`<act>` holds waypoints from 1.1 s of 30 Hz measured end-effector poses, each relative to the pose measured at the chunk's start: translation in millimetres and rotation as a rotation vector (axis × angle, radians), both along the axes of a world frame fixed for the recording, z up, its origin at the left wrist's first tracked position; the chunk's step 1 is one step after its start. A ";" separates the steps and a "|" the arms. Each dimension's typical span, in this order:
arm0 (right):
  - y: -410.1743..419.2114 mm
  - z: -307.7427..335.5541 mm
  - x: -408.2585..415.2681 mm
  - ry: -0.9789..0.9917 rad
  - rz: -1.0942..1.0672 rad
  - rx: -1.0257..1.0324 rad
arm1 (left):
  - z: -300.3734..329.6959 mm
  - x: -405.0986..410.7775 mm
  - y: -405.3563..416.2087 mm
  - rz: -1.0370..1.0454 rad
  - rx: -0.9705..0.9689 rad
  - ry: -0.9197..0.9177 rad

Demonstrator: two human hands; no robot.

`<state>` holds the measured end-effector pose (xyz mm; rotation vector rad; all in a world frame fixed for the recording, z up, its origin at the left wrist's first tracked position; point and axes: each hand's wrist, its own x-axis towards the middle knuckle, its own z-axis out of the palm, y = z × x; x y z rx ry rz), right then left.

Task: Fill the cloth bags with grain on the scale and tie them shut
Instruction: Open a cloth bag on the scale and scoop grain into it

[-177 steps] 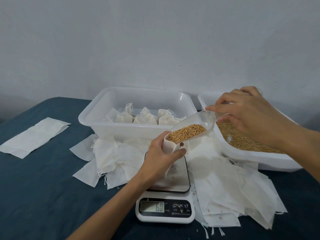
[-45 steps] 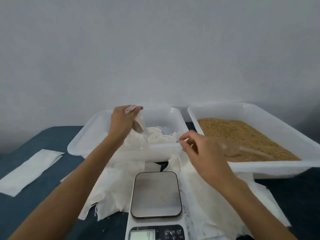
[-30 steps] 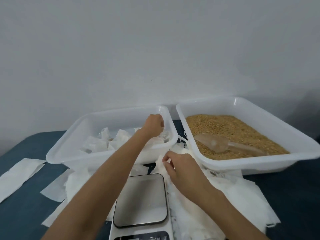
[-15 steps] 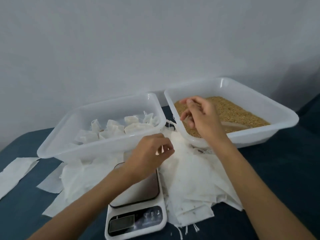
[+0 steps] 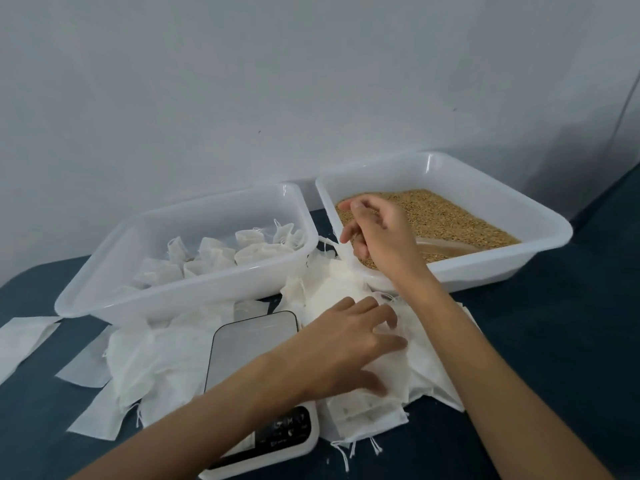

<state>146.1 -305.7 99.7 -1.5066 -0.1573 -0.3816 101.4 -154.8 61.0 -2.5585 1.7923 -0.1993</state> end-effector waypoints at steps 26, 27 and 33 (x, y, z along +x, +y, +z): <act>12.3 2.4 -3.9 -0.071 0.128 -0.031 | 13.0 16.7 60.8 0.535 -1.203 0.624; 17.1 1.6 -6.2 -0.045 0.208 -0.035 | 11.2 18.6 66.1 0.583 -1.292 0.683; 45.8 -18.2 -13.6 0.072 0.462 -0.314 | -7.3 17.9 82.4 0.709 -1.493 0.804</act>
